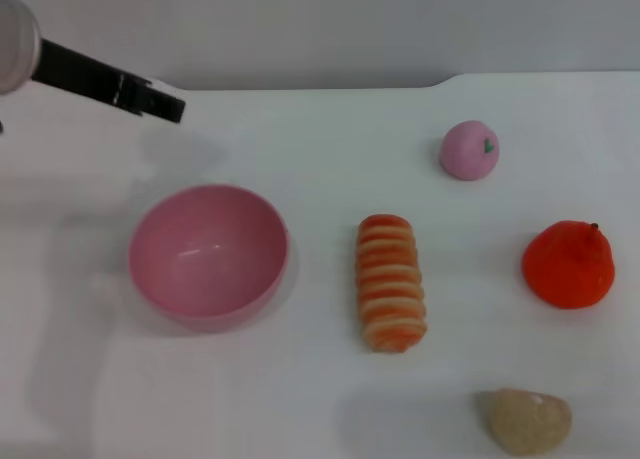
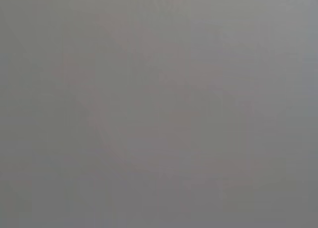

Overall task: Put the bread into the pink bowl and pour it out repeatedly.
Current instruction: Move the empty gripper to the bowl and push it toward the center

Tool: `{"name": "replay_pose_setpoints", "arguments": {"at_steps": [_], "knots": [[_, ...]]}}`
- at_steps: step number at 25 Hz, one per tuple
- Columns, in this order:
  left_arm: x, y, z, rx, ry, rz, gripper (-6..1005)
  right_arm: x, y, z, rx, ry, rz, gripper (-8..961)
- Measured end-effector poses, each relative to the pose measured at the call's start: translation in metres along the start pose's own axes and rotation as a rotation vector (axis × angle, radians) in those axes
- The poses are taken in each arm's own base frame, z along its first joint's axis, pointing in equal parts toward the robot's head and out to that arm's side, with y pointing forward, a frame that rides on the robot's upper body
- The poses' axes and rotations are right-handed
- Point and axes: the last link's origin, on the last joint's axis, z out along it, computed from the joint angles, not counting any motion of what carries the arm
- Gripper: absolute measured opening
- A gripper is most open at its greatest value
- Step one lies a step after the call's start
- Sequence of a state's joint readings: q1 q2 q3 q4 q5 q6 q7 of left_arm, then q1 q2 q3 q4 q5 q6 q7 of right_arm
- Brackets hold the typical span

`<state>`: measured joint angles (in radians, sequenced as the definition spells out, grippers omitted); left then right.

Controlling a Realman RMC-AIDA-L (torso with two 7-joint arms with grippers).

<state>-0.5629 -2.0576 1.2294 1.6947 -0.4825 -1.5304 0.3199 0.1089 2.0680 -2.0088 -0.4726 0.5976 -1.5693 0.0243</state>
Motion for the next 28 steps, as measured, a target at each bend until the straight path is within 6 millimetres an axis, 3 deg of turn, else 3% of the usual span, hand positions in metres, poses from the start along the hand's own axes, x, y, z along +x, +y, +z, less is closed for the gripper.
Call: {"name": "replay_pose_setpoints", "arguments": {"at_steps": [4,14,28], "knots": [[-0.009,0.004,0.012,-0.011,-0.042,-0.004,799,0.000,0.001,-0.001,-0.011,0.000,-0.003,552],[-0.041,-0.015,0.042,-0.014,-0.124,-0.076,799,-0.001,0.004,-0.002,-0.034,0.000,-0.003,553],[-0.059,-0.020,0.057,-0.031,-0.176,-0.104,799,-0.001,0.007,0.001,-0.043,-0.007,0.002,553]]}}
